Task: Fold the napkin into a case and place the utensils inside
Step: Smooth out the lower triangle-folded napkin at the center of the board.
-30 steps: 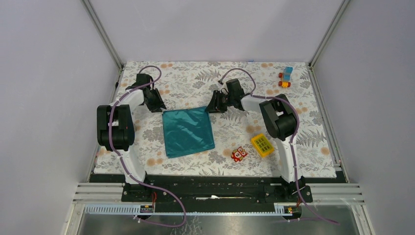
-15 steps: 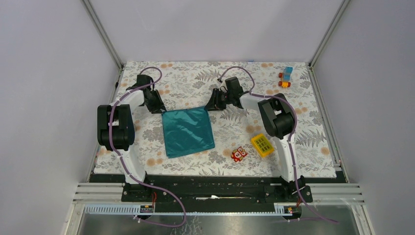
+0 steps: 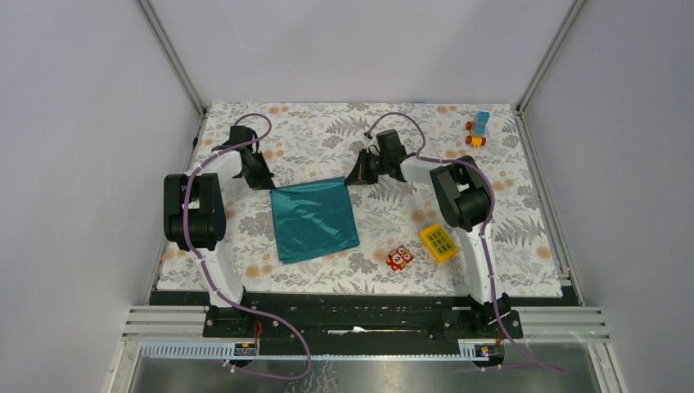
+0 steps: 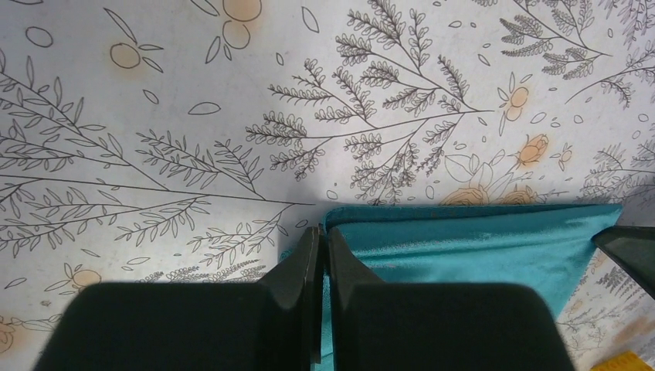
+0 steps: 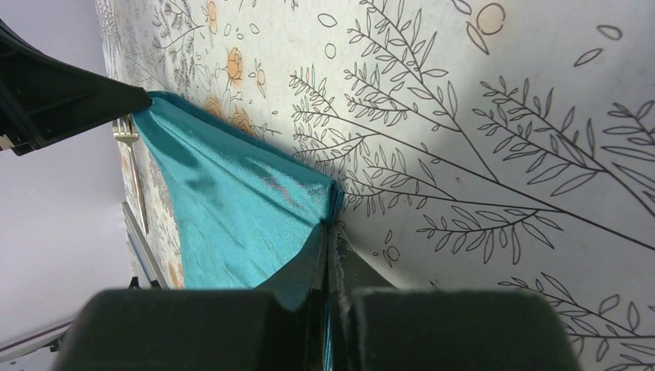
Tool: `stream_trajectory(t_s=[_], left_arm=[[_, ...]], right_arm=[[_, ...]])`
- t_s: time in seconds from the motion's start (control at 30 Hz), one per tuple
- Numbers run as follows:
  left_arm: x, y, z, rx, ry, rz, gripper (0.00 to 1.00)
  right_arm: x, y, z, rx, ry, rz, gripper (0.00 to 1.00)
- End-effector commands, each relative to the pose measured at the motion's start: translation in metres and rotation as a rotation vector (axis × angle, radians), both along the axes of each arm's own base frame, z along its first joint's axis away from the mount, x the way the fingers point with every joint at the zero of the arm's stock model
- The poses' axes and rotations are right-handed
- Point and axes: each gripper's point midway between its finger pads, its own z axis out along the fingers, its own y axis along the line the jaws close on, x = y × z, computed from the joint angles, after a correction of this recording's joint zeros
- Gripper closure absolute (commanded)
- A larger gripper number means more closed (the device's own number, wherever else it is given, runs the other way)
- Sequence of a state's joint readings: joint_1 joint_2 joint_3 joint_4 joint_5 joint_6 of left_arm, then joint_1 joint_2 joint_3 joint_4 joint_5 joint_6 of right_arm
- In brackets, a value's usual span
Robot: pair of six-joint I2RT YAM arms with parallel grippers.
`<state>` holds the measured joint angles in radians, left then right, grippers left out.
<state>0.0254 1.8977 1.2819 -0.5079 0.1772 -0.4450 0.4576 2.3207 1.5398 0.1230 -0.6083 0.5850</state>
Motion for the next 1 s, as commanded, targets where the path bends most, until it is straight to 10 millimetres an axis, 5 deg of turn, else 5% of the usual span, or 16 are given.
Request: stream_trajectory(t_s=[0.0, 0.1, 0.23, 0.43, 0.63, 0.77, 0.97], left_arm=[[0.0, 0.017, 0.007, 0.065, -0.024, 0.041, 0.95], [-0.001, 0.022, 0.009, 0.076, -0.024, 0.047, 0.94], [-0.002, 0.023, 0.013, 0.085, -0.03, 0.045, 0.73], [-0.004, 0.029, 0.049, 0.116, -0.084, 0.064, 0.48], [-0.005, -0.001, 0.088, -0.041, -0.171, 0.002, 0.51], [-0.008, -0.029, 0.068, -0.207, -0.117, -0.033, 0.62], [-0.014, -0.02, 0.025, -0.167, -0.035, 0.024, 0.64]], right_arm=[[0.011, -0.015, -0.003, -0.065, -0.036, -0.086, 1.0], [0.012, -0.016, -0.003, -0.067, -0.04, -0.083, 1.0], [0.011, -0.013, 0.0, -0.063, -0.038, -0.055, 0.95], [0.001, -0.027, 0.021, -0.155, -0.033, -0.042, 0.62], [-0.036, -0.03, 0.05, -0.172, -0.057, 0.018, 0.48], [-0.085, 0.0, 0.061, -0.033, 0.015, 0.124, 0.48], [-0.142, 0.015, 0.05, 0.018, 0.057, 0.219, 0.48]])
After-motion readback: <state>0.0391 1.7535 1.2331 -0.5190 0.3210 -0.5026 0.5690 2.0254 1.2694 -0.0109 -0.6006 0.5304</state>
